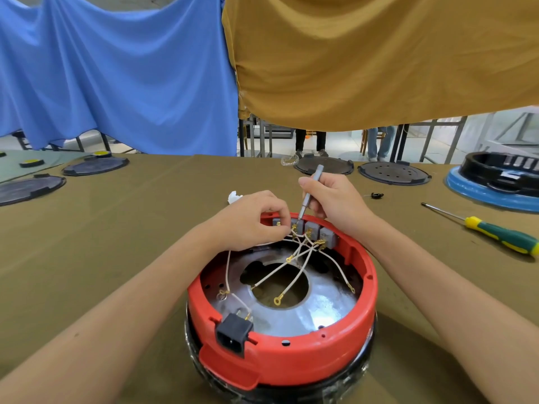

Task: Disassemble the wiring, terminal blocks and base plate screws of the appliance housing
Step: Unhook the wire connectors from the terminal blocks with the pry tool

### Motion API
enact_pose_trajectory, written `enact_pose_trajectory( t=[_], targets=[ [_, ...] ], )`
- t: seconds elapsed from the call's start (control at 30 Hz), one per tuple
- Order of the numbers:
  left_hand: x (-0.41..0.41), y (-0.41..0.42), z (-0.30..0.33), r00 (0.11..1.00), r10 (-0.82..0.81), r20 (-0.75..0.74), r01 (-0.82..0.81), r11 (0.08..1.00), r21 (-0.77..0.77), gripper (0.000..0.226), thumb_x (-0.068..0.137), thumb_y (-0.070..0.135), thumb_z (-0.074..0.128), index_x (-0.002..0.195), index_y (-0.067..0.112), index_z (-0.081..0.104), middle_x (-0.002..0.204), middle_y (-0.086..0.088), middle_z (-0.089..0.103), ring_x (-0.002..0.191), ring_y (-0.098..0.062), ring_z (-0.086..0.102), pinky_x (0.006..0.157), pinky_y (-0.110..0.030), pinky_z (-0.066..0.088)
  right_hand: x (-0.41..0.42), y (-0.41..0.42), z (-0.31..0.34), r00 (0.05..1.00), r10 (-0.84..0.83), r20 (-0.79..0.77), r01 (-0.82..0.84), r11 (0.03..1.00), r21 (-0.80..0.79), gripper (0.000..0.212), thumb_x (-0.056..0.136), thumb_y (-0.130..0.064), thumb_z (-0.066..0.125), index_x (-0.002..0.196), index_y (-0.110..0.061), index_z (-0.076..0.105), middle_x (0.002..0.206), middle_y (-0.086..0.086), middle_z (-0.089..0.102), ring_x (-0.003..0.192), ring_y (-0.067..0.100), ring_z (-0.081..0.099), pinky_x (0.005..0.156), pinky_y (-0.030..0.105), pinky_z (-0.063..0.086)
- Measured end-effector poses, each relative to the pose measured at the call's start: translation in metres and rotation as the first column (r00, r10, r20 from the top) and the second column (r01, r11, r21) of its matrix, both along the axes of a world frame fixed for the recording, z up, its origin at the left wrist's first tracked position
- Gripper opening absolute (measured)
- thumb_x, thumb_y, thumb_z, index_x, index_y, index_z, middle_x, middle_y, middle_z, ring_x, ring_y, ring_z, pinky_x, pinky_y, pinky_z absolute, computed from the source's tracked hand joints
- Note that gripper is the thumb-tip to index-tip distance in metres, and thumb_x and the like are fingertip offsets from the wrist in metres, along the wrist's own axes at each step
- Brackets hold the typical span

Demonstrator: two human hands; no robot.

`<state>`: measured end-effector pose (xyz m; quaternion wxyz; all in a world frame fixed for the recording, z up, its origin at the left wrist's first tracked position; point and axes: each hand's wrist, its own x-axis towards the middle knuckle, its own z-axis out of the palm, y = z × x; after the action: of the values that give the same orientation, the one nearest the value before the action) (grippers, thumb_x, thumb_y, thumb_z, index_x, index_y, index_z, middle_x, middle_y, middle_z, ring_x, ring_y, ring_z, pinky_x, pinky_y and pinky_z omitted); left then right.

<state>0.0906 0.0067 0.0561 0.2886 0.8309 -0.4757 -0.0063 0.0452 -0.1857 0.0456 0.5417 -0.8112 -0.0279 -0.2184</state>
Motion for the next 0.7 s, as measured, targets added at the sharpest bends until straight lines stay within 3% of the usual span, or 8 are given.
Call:
enact_pose_trajectory(
  t=[0.1, 0.27, 0.43, 0.57, 0.7],
  targets=[
    [-0.0013, 0.0001, 0.0006, 1.000, -0.008, -0.010, 0.008, 1.000, 0.010, 0.009, 0.085, 0.024, 0.069, 0.079, 0.030, 0.067, 0.103, 0.006, 0.057, 0.087, 0.002, 0.056, 0.088, -0.022, 0.041, -0.0017, 0.0003, -0.0011, 0.997, 0.028, -0.069, -0.031, 0.998, -0.055, 0.040, 0.101, -0.032, 0.055, 0.066, -0.013, 0.057, 0.048, -0.009, 0.048, 0.042, 0.005, 0.040, 0.049, 0.015, 0.038],
    [-0.0020, 0.0005, 0.0011, 1.000, -0.010, -0.018, 0.010, 1.000, 0.004, 0.012, 0.085, 0.023, 0.070, 0.077, 0.031, 0.066, 0.103, 0.006, 0.057, 0.082, 0.006, 0.054, 0.082, -0.019, 0.037, -0.0053, 0.0003, -0.0016, 0.995, 0.020, 0.102, -0.023, 0.999, 0.035, 0.036, 0.102, -0.028, 0.056, 0.072, -0.008, 0.059, 0.050, -0.004, 0.051, 0.048, 0.013, 0.042, 0.052, 0.026, 0.037],
    [-0.0021, 0.0009, 0.0008, 1.000, -0.001, -0.009, 0.001, 1.000, 0.003, 0.011, 0.085, 0.024, 0.069, 0.078, 0.032, 0.066, 0.105, 0.006, 0.058, 0.088, 0.003, 0.056, 0.085, -0.018, 0.038, -0.0054, 0.0001, -0.0028, 0.988, 0.013, 0.156, -0.011, 1.000, -0.017, 0.036, 0.101, -0.032, 0.056, 0.071, -0.013, 0.059, 0.052, -0.006, 0.053, 0.050, 0.013, 0.045, 0.055, 0.028, 0.039],
    [-0.0023, 0.0009, 0.0008, 1.000, 0.001, -0.010, -0.001, 1.000, -0.006, 0.012, 0.084, 0.024, 0.070, 0.077, 0.032, 0.066, 0.104, 0.005, 0.058, 0.089, 0.000, 0.057, 0.088, -0.021, 0.042, -0.0050, 0.0005, -0.0034, 0.990, 0.031, 0.140, -0.017, 0.994, -0.106, 0.036, 0.100, -0.033, 0.058, 0.073, -0.010, 0.062, 0.052, -0.007, 0.057, 0.048, 0.006, 0.050, 0.052, 0.019, 0.042],
    [-0.0029, 0.0007, 0.0009, 1.000, 0.009, 0.005, -0.009, 1.000, -0.011, 0.013, 0.083, 0.022, 0.070, 0.077, 0.032, 0.066, 0.104, 0.004, 0.058, 0.092, -0.001, 0.057, 0.092, -0.022, 0.042, -0.0055, -0.0001, -0.0032, 0.989, 0.063, 0.132, -0.054, 0.996, -0.076, 0.039, 0.100, -0.032, 0.059, 0.073, -0.005, 0.062, 0.052, -0.006, 0.057, 0.048, 0.007, 0.052, 0.053, 0.018, 0.043]
  ],
)
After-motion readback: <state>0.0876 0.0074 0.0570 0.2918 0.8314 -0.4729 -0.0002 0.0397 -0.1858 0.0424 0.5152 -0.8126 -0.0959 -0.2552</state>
